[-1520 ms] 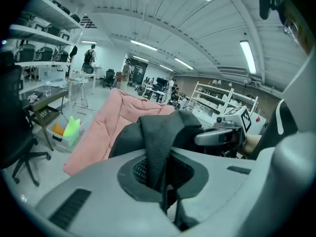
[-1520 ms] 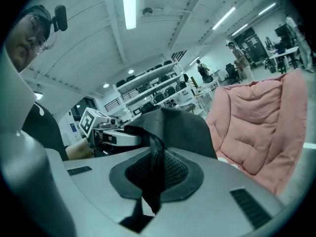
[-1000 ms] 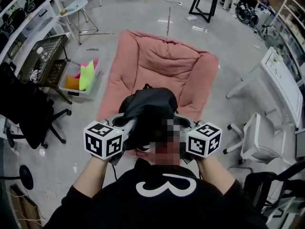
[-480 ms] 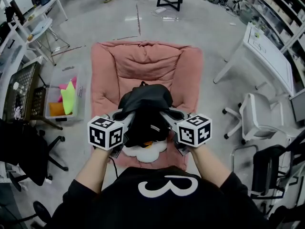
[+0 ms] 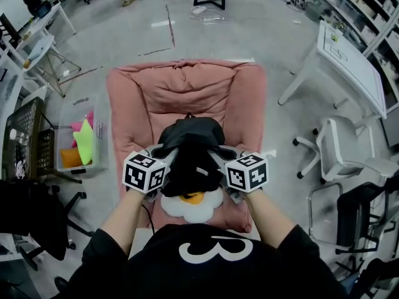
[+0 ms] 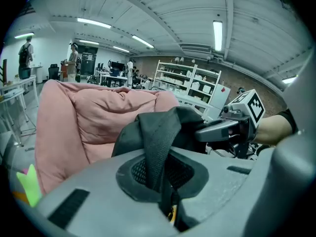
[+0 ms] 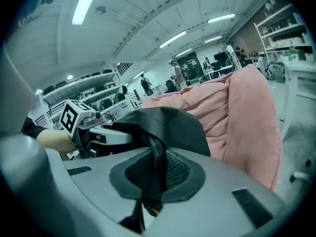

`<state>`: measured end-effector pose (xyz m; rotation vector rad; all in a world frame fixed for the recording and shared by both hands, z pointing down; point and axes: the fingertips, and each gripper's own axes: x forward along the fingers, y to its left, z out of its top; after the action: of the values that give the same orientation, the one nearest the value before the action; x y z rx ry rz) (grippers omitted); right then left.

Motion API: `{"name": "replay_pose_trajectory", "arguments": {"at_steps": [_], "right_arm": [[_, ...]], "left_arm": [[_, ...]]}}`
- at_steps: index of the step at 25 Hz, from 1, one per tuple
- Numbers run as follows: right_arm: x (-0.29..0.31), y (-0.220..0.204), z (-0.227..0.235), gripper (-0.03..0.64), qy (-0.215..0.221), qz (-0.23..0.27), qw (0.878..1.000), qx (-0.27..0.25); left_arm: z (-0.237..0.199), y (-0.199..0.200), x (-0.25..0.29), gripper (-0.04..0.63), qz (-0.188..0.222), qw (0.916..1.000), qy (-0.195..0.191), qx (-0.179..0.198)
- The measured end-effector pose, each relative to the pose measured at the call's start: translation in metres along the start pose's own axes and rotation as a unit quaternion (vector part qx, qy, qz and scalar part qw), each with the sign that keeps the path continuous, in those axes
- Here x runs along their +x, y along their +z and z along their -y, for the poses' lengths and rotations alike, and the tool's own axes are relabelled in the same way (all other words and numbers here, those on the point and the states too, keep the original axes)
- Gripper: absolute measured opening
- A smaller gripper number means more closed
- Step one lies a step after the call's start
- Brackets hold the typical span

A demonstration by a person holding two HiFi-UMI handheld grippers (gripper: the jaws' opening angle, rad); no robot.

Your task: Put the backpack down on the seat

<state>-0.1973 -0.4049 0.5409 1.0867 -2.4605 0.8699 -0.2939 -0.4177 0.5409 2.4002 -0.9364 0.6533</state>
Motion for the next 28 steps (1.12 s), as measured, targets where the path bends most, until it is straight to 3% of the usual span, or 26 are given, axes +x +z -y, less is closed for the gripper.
{"name": "replay_pose_trajectory", "arguments": {"at_steps": [3,10,12,14,17,22,28], "right_arm": [[0.019,-0.007,0.015,0.032,-0.014,0.0,1.0,0.007],[0.042,-0.016,0.036,0.065,-0.021,0.013,0.999,0.035],[0.04,-0.017,0.039,0.088,-0.022,0.015,0.999,0.043],[0.036,-0.02,0.044,0.12,-0.028,0.01,0.999,0.043],[0.024,-0.025,0.049,0.186,-0.036,0.002,0.999,0.037],[-0.007,-0.03,0.049,0.189,-0.037,0.009,0.998,0.041],[-0.052,-0.032,0.032,0.189,-0.018,0.02,0.999,0.038]], "left_arm": [[-0.015,-0.01,0.019,0.012,-0.014,0.9999,0.001,-0.006],[-0.039,-0.018,0.043,0.028,-0.005,0.9993,0.014,-0.033],[-0.041,-0.017,0.046,0.059,-0.006,0.9991,-0.001,-0.042],[-0.044,-0.017,0.049,0.133,-0.006,0.999,-0.003,-0.044],[-0.054,-0.018,0.05,0.257,-0.004,0.9986,0.031,-0.043],[-0.07,-0.032,0.041,0.307,-0.012,0.9936,0.105,-0.04],[-0.049,-0.03,0.013,0.318,0.003,0.9902,0.119,-0.073]]}}
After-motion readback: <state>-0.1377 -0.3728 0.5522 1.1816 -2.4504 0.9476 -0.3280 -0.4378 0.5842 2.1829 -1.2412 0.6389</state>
